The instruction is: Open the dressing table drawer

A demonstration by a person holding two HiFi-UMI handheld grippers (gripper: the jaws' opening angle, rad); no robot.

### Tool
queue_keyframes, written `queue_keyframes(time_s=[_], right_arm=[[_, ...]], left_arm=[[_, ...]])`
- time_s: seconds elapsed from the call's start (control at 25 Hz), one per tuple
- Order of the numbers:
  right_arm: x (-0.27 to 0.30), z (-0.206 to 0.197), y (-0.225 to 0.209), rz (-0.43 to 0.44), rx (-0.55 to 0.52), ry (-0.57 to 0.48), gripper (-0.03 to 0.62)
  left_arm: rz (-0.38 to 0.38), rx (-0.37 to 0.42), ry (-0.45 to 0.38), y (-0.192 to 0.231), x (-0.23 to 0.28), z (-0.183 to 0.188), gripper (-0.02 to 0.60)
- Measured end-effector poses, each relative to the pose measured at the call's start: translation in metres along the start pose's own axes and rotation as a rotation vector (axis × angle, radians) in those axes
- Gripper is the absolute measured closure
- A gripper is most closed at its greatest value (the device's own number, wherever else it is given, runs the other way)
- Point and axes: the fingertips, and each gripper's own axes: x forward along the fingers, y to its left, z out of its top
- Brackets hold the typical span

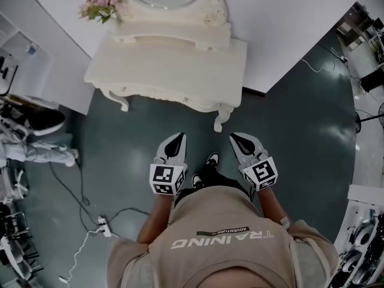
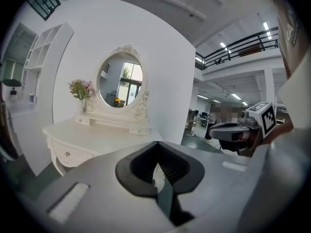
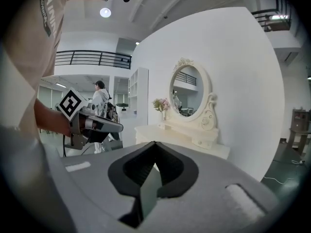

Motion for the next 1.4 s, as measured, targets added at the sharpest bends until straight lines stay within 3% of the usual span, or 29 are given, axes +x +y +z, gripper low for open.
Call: queue_keyframes(time_s=[0.16, 0.32, 0.6, 0.76, 1.04, 1.24, 1.4], right_arm=[[0.034, 0.029, -0.030, 0.031, 0.004, -0.099, 0.592], [0.050, 0.017, -0.065, 0.052, 0.035, -0.126, 0.592], [0.068, 0.011, -0.116, 0.061, 0.089, -0.138, 0.592], [0.070, 0.001, -0.143, 0.002, 0.120, -0.135, 0.592], [0.084, -0.010, -0.160, -0.039, 0.153, -0.110, 0.592], [0.102, 0.002, -0.165, -0.082, 0.140, -0.100, 0.592], [0.128, 0.021, -0.169, -0.119, 0.116, -0.113, 0.592]], left_arm=[[0.025, 0.060, 0.001, 0.015, 0.028, 0.034, 0.563], [0.032, 0.144, -0.007, 0.014, 0.062, 0.064, 0.563], [0.032, 0.125, 0.059, 0.010, 0.100, 0.068, 0.563], [0.020, 0.159, 0.109, 0.008, 0.119, 0.063, 0.563], [-0.019, 0.161, 0.091, 0.023, 0.149, 0.077, 0.563], [-0.051, 0.144, 0.085, 0.046, 0.175, 0.082, 0.563], [-0.086, 0.170, 0.042, 0.065, 0.197, 0.107, 0.563]])
